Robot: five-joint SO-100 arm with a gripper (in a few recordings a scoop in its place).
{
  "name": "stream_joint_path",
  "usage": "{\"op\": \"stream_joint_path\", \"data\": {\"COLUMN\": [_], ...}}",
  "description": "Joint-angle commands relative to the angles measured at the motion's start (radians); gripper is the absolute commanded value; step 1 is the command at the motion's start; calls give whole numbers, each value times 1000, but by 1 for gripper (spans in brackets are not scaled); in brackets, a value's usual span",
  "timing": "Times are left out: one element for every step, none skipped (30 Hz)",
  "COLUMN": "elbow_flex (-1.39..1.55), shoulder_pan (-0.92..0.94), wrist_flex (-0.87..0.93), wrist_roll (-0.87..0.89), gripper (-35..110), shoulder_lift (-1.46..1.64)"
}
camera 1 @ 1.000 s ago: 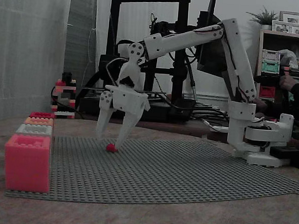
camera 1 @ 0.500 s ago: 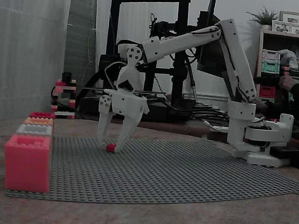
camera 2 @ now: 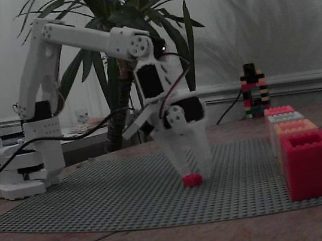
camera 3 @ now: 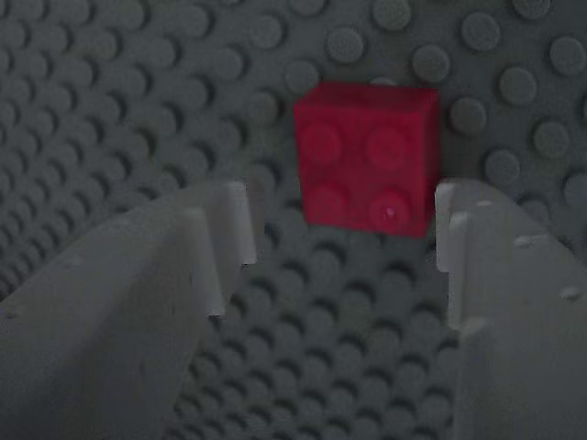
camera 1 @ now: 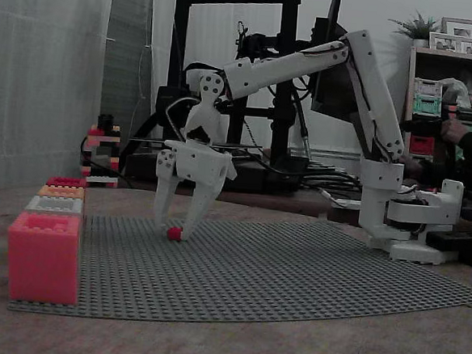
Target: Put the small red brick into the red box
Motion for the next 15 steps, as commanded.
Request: {"op": "stream_joint_path", "data": {"elbow_flex": [-58, -58, -58, -58, -58, -58, -58, -60, -61, -64, -69, -77, -91, -112, -146], "shoulder_pan": [26, 28, 28, 28, 28, 29, 29, 29, 29, 29, 29, 29, 29, 29, 29], "wrist_flex": [6, 6, 6, 6, 6, 6, 6, 6, 6, 6, 6, 6, 6, 15, 32], "wrist_roll": [20, 17, 17, 17, 17, 17, 12, 9, 9, 8, 9, 14, 15, 17, 21], "gripper": [16, 15, 15, 14, 13, 11, 9, 7, 4, 2, 1, 0, 0, 0, 0], "shoulder_lift": [43, 41, 40, 40, 38, 38, 38, 38, 38, 38, 38, 38, 37, 37, 35]}}
